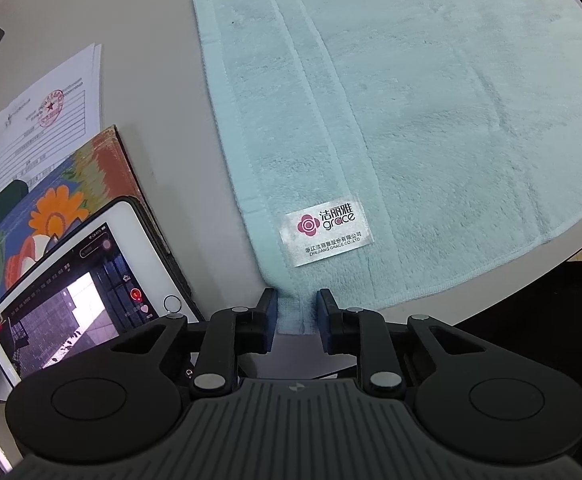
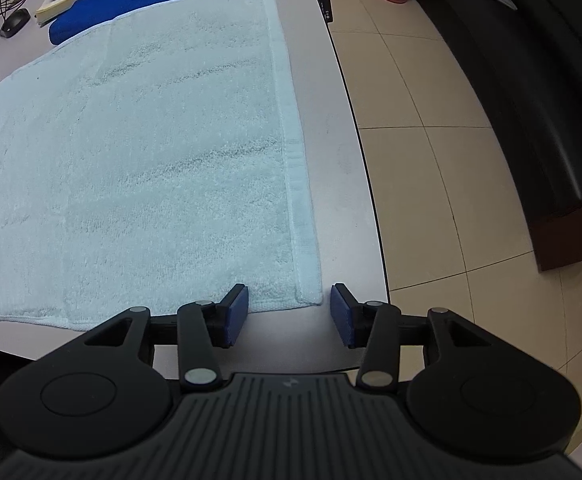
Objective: Fold towel
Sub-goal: 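Close the left gripper on the hem near the label while the right closes beside it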
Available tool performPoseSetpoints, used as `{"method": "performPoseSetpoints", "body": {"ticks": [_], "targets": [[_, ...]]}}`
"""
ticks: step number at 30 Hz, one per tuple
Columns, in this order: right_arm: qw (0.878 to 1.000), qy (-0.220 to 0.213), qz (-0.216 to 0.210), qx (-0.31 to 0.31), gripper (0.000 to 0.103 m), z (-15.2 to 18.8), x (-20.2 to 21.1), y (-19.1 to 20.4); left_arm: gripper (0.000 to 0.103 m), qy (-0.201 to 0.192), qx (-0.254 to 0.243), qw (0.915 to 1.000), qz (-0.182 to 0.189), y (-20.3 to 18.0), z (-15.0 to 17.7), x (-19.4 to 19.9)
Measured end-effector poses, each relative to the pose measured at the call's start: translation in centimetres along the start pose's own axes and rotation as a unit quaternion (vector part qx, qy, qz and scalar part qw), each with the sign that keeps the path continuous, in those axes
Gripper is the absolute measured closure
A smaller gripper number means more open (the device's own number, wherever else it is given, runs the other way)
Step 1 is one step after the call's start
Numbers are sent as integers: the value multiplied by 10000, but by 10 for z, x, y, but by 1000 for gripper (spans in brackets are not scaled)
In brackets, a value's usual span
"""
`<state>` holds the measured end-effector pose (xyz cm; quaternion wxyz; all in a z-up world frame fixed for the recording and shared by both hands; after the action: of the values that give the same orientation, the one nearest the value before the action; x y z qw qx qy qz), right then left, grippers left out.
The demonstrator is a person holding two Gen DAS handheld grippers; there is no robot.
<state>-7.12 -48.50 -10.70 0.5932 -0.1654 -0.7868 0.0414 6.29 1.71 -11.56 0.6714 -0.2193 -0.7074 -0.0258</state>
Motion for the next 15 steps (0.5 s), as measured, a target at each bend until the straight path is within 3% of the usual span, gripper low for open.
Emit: {"method": "performPoseSetpoints", "body": {"ticks": [15], "targets": [[9999,-17,-99,139,57,-7,-4,4,78,-39,90,9999,-41,-25,-23,12]]}}
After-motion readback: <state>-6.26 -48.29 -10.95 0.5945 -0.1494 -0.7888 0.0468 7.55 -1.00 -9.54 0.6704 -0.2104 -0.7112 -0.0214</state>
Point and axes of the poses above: each gripper's, at about its wrist camera, not at the fingertips, and x roughly against the way its jaws point, y to its left, z to its underside, the point moved 2 cm from there along -x, roughly the way its jaws point, and after that the axes turned 15 degrees about z, right-handed, at the moved point
